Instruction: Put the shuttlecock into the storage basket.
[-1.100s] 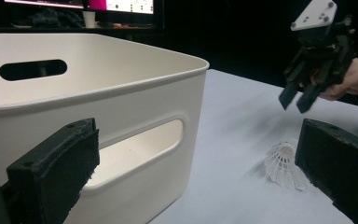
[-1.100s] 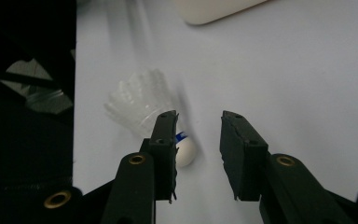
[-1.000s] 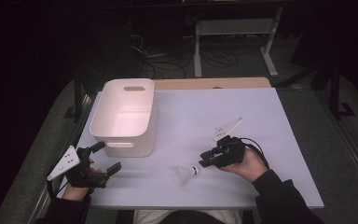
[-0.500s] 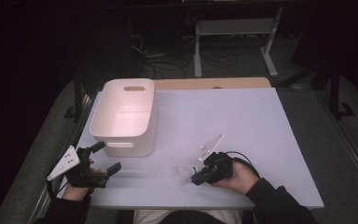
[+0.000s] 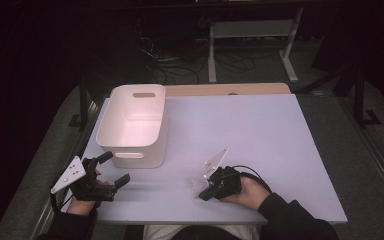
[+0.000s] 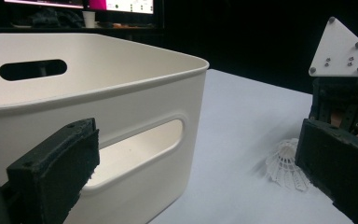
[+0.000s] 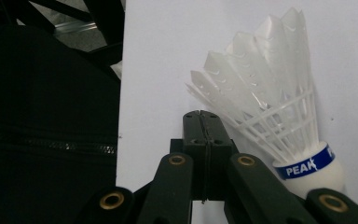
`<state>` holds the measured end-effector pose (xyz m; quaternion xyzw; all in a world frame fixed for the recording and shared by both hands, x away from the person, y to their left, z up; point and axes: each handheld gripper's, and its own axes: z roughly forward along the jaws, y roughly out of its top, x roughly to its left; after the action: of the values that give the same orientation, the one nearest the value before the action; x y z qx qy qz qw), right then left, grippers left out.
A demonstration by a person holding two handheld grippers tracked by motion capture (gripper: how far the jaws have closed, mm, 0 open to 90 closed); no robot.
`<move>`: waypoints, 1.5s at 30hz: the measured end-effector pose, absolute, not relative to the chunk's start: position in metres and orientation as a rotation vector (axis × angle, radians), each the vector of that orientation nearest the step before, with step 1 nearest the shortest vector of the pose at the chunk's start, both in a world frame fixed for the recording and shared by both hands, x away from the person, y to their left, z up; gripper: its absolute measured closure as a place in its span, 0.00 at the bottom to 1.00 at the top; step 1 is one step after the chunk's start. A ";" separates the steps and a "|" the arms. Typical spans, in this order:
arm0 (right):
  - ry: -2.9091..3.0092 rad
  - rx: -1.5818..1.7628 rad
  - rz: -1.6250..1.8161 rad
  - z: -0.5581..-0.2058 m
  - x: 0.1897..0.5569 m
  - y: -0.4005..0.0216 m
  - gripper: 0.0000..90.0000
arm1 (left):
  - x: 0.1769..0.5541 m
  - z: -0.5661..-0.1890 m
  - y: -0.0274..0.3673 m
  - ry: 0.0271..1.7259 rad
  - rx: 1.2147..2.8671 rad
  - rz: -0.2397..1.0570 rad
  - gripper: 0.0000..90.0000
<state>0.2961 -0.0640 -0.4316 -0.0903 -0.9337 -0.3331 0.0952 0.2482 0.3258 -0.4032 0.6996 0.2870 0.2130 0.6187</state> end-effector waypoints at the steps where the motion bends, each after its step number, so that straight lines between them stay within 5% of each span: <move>1: -2.772 -0.270 -0.983 -0.432 0.296 -0.063 0.99 | 0.248 -0.403 0.326 0.660 1.610 0.490 0.00; 45: -2.827 -0.386 -1.062 -0.430 0.331 -0.049 0.99 | 0.248 -0.403 0.326 0.658 1.610 0.487 0.00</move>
<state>0.3313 -0.0493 -0.4304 -0.1266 -0.9275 -0.3485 0.0486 0.2483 0.3258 -0.4032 0.7000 0.2859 0.2116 0.6192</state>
